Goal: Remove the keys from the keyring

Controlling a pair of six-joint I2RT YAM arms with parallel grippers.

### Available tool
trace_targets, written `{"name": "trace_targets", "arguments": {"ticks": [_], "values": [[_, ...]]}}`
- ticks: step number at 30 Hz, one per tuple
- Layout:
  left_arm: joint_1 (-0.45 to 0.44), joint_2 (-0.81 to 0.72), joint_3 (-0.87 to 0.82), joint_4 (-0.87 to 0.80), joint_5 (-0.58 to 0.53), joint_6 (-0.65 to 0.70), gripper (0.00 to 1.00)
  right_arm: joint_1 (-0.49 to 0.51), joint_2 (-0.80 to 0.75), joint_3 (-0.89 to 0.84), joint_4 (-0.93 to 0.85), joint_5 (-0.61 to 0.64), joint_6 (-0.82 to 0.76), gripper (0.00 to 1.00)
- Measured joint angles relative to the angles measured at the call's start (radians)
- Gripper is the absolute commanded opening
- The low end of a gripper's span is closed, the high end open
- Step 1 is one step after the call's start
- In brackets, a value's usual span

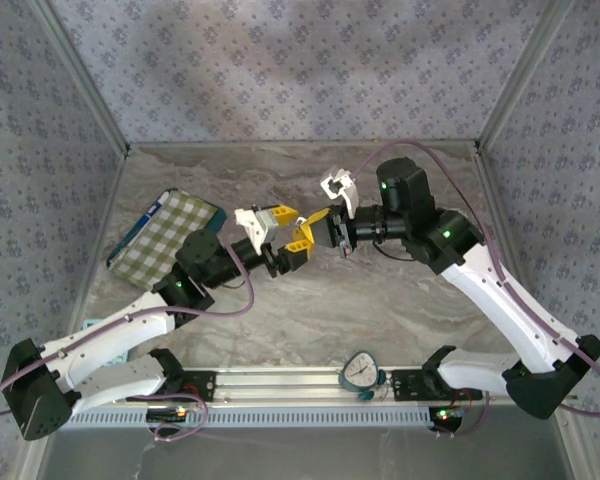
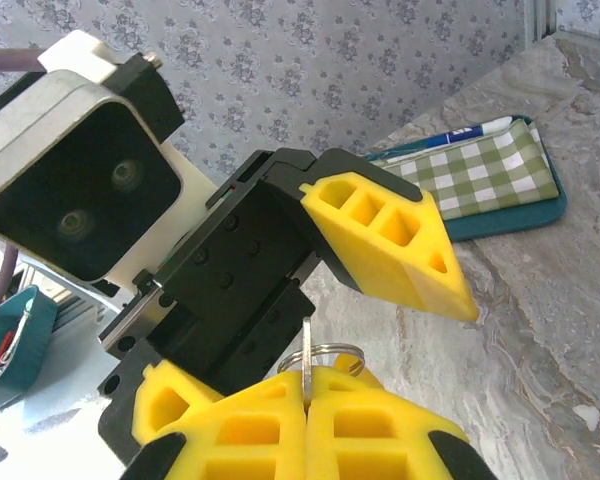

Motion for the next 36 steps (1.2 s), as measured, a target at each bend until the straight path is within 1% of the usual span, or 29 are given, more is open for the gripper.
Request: {"name": "trace_targets", "arguments": {"ticks": [2, 4, 5, 10, 14, 16, 19, 20, 27, 32, 36], "values": [[0.0, 0.0, 0.0, 0.002, -0.002, 0.003, 0.54, 0.003, 0.0, 0.0, -0.001, 0.0, 0.0, 0.0], [0.0, 0.0, 0.0, 0.006, -0.002, 0.004, 0.47, 0.005, 0.0, 0.0, -0.001, 0.0, 0.001, 0.0], [0.0, 0.0, 0.0, 0.007, -0.003, 0.007, 0.45, 0.006, 0.0, 0.0, -0.002, 0.0, 0.001, 0.0], [-0.001, 0.0, 0.0, 0.013, -0.005, 0.013, 0.28, 0.006, 0.0, 0.003, 0.004, 0.0, 0.008, 0.0], [-0.003, -0.001, 0.003, 0.016, -0.006, 0.015, 0.22, 0.006, -0.005, 0.004, 0.005, 0.0, 0.012, 0.0], [-0.003, -0.001, 0.006, 0.016, -0.006, 0.015, 0.17, 0.006, -0.009, 0.004, 0.006, 0.0, 0.012, 0.0], [-0.007, -0.003, 0.01, 0.014, -0.002, 0.021, 0.06, 0.006, -0.012, 0.004, 0.01, 0.002, 0.013, 0.0], [-0.01, -0.004, 0.011, 0.012, -0.002, 0.024, 0.0, 0.006, -0.013, 0.004, 0.013, 0.003, 0.013, 0.0], [-0.013, -0.026, 0.015, -0.006, 0.002, 0.034, 0.0, 0.006, -0.028, 0.001, 0.017, 0.026, -0.011, 0.0], [-0.027, -0.042, 0.014, -0.01, 0.012, 0.052, 0.0, 0.022, -0.104, -0.084, 0.1, 0.05, -0.08, 0.0], [-0.035, -0.044, 0.014, -0.009, 0.029, 0.061, 0.0, 0.028, -0.14, -0.122, 0.127, 0.055, -0.142, 0.0]]}}
